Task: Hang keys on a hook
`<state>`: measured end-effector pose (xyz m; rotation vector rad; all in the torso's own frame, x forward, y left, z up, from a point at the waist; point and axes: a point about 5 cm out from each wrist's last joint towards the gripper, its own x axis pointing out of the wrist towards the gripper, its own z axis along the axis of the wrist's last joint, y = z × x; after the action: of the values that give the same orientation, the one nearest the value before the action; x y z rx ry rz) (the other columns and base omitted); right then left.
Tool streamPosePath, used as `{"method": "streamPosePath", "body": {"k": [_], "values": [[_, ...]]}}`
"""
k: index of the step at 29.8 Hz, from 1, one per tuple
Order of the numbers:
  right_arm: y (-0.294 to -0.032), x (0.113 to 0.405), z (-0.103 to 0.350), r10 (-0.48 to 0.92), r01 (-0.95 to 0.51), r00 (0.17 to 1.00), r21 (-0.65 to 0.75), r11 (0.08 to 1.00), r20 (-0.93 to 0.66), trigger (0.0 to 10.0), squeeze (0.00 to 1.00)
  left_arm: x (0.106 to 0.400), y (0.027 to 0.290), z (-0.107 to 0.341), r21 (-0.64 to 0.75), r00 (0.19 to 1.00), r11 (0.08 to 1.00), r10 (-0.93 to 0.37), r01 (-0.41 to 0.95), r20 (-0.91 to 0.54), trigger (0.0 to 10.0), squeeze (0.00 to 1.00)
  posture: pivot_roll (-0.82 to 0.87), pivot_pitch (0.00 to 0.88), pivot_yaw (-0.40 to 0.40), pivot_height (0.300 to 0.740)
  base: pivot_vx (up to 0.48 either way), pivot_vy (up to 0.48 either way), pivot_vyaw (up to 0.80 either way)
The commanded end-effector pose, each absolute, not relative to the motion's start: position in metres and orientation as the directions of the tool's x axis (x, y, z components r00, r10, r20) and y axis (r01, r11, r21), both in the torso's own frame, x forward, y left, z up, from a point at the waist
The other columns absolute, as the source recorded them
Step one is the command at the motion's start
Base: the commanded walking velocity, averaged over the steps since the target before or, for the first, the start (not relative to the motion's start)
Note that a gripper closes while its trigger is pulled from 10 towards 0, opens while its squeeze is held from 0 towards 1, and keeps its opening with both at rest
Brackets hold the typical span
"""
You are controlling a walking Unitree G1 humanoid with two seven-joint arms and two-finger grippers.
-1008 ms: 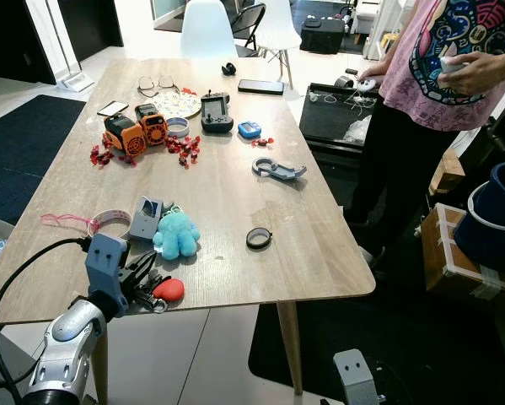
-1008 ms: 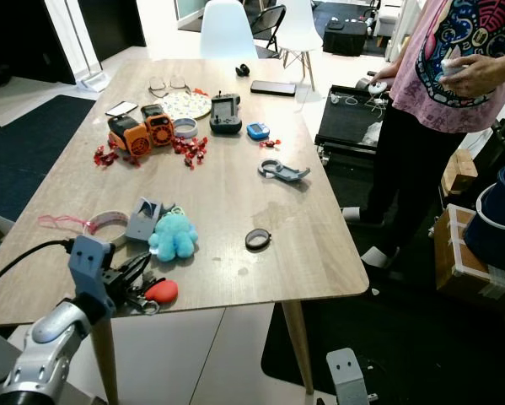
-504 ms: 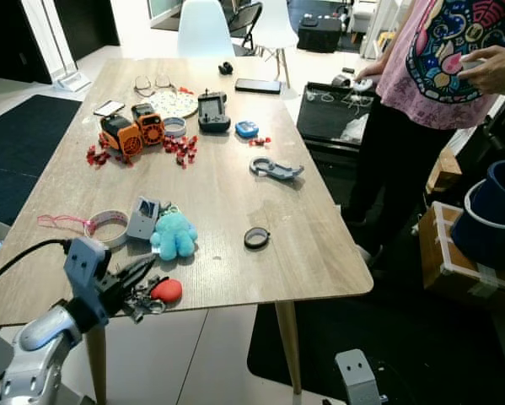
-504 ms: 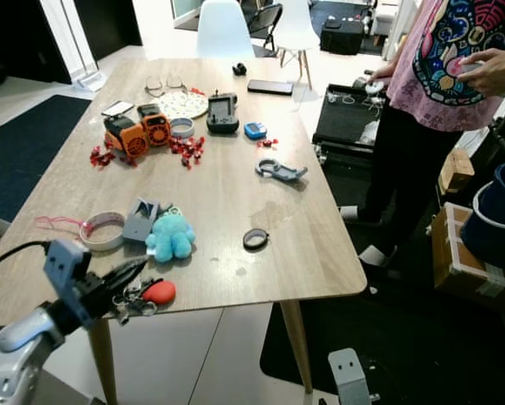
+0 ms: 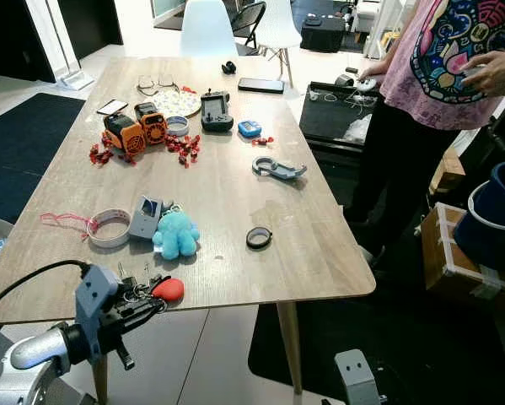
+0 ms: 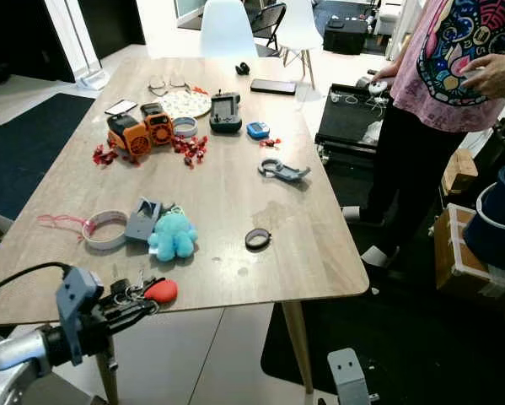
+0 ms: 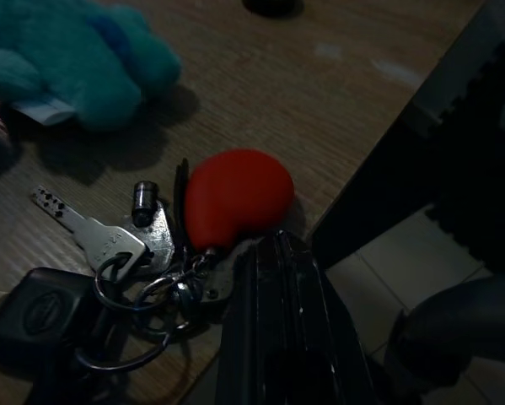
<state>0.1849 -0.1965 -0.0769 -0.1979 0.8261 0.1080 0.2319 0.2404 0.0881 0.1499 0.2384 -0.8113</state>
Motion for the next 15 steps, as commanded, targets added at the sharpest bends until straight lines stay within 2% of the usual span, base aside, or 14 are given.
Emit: {"method": "streamPosePath", "body": {"k": [1, 6, 15], "values": [[-0.197, 0.181, -0.079, 0.013, -0.160, 0.664, -0.125, 0.979, -0.747, 10.0, 0.00, 0.232, 0.243, 0.087, 0.079, 0.671, 0.682, -0.680, 0.727, -0.296, 0.0, 0.00, 0.03, 0.073, -0.028, 0.740, 0.000, 0.000, 0.00], [-0.197, 0.182, -0.078, 0.012, -0.159, 0.666, -0.126, 0.979, -0.745, 10.0, 0.00, 0.242, 0.243, 0.085, 0.169, 0.739, 0.728, -0.608, 0.665, -0.289, 0.0, 0.00, 0.03, 0.071, -0.029, 0.740, 0.000, 0.000, 0.00], [-0.198, 0.182, -0.079, 0.011, -0.159, 0.665, -0.128, 0.979, -0.746, 10.0, 0.00, 0.249, 0.245, 0.088, 0.212, 0.779, 0.755, -0.562, 0.620, -0.279, 0.0, 0.00, 0.03, 0.071, -0.028, 0.740, 0.000, 0.000, 0.00]]}}
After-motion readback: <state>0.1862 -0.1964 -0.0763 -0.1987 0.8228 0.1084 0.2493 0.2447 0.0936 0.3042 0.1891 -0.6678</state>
